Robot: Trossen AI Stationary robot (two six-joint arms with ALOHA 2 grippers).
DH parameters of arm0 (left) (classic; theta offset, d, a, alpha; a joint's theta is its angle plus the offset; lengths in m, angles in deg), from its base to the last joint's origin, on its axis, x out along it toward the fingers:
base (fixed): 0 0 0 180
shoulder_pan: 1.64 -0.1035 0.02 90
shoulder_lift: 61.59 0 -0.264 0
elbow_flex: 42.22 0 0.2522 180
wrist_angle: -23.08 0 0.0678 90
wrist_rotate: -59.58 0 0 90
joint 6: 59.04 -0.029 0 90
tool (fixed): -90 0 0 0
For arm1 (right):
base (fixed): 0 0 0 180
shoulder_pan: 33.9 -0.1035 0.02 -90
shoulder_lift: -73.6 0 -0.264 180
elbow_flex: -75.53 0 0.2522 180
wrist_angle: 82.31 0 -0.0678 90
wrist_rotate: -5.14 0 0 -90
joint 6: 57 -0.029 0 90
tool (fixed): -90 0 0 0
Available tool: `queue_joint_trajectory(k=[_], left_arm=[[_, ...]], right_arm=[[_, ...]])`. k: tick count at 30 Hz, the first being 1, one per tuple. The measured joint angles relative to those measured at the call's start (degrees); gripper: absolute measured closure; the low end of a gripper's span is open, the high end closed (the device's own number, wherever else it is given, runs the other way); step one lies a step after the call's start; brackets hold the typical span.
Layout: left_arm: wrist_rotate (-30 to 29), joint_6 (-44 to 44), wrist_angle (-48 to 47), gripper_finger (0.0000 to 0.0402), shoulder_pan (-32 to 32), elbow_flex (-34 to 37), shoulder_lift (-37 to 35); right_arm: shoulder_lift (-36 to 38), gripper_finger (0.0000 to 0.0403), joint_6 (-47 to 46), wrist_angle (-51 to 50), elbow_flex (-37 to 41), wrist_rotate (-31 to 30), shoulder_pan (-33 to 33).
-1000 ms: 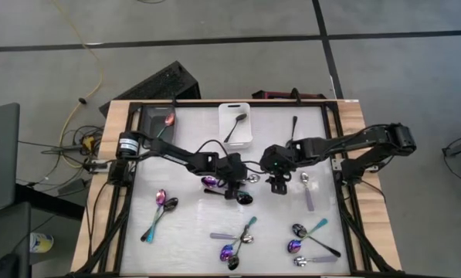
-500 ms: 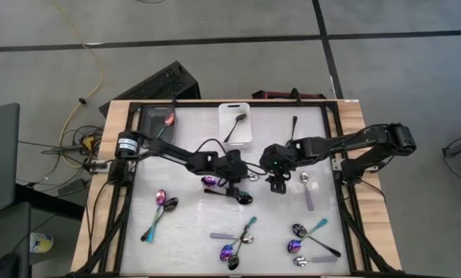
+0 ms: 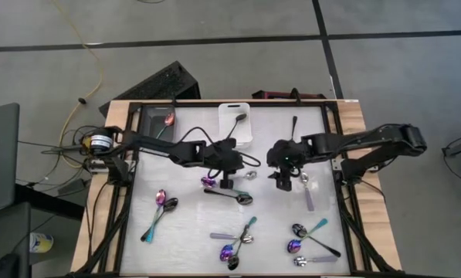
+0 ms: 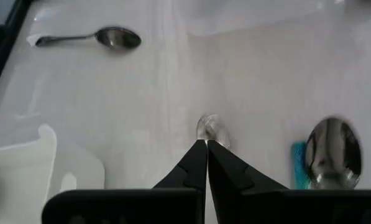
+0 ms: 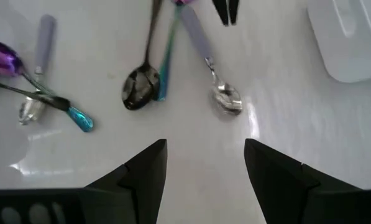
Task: Sort silverware by color (type)
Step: Put the violet spoon into the transparent bin
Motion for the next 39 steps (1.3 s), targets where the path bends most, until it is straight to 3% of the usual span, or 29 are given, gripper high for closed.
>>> queue_joint_trajectory(k=[6,17,22,32,35,39], left_arm=[[3.12,5.73,-1.71,0.0389,-0.85,0.04,2.52],[3.00,8.78,3.45,0.0252,-0.14,-0.07,10.64],[3.83,9.62,3.48,0.0222,-0.14,-0.09,12.57],[2.16,12.37,4.27,0.0228,0.68,-0.59,16.38],[0.94,12.64,3.87,0.0262,0.72,-0.59,16.37],[0.30,12.75,3.88,0.0339,0.76,-0.59,16.39]], right_arm=[[0.74,0.0165,-0.01,0.08,0.02,-1.20,-1.54],[0.74,0.0165,0.44,0.74,0.00,-1.42,-2.02],[0.76,0.0165,0.71,1.15,0.00,-1.42,-1.22],[0.76,0.0165,2.03,2.40,0.00,-1.46,1.01],[0.74,0.0165,2.03,2.44,0.00,-1.46,1.10],[0.74,0.0165,1.98,2.42,0.00,-1.46,1.08]])
